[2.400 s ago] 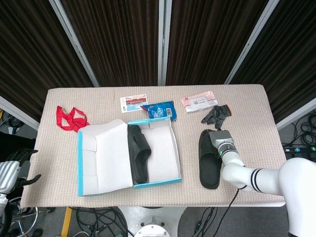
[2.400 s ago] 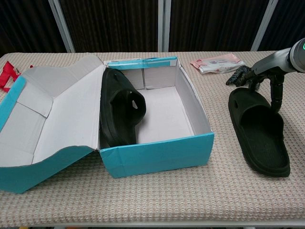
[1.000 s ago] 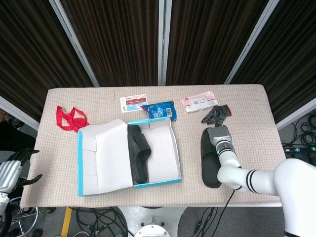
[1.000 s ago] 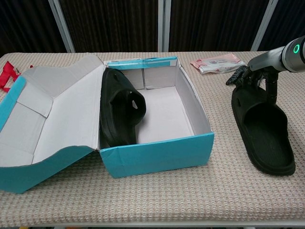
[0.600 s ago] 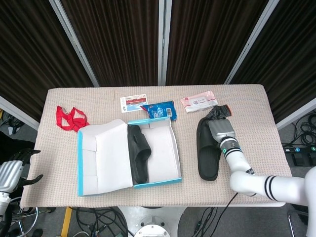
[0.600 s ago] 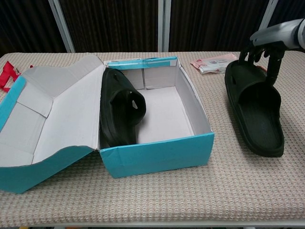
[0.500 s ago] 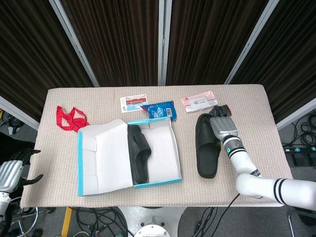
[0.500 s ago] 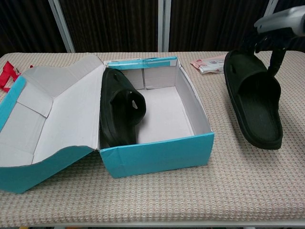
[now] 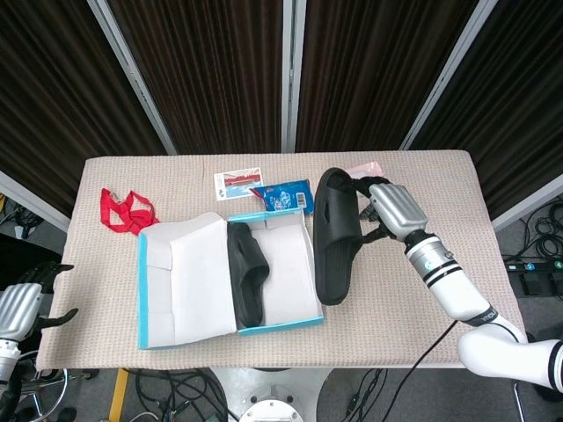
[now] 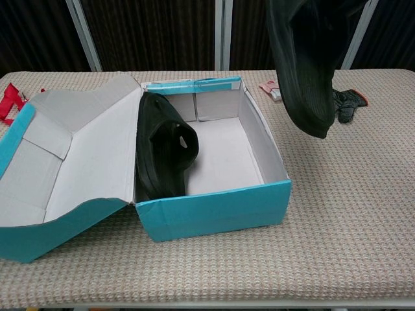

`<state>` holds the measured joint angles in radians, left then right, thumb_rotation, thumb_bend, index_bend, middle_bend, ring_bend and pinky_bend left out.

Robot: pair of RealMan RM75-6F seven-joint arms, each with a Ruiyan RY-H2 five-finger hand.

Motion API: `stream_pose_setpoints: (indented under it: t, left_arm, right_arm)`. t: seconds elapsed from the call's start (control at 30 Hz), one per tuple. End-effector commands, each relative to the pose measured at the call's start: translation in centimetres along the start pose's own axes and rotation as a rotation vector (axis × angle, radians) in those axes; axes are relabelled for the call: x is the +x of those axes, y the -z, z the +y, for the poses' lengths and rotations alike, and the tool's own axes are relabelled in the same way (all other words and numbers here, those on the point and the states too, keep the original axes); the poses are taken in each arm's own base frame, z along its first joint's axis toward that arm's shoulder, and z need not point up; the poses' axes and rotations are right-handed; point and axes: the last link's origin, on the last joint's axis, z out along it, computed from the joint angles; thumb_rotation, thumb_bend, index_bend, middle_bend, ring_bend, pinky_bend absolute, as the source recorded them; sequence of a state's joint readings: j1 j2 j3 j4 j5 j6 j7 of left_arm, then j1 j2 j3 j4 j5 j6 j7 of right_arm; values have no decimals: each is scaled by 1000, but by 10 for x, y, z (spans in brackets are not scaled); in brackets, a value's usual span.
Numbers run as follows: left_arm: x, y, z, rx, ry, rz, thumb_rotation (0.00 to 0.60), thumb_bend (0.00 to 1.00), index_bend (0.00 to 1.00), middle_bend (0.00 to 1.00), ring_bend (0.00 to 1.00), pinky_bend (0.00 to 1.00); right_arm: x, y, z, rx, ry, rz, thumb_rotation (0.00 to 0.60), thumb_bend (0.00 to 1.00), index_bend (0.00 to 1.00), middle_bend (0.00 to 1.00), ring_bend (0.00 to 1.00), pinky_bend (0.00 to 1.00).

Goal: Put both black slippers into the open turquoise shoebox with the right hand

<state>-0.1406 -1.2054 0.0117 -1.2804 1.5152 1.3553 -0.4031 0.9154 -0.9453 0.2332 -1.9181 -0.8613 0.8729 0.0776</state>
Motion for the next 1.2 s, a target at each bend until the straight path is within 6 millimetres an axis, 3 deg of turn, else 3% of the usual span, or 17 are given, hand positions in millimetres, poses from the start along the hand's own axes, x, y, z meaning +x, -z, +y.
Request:
stream_pose_setpoints:
  t: [0.03,0.2,0.5,1.2]
  left_arm:
    - [0,0,0,3,4,1,600,175,222,229,130,197]
    - [0,0,-1,4,5,0,600,175,222,229,130,197]
    - [1,1,-3,7,3,14,600,175,222,229,130,197]
    - [3,0,-9,8,-29,42,600,175,223,229,129,197]
  right_arm:
    - [-12,-3,-4,71,-159,-4,600,66,620,535,190,175]
    - [-41,-12,2,100,-362,-66,600,65,622,536,189,176]
    - [-83,-37,15,129,-449,-160,600,62,622,535,190,177]
    - [-119,-79,15,130,-454,-250,600,61,632,535,190,188]
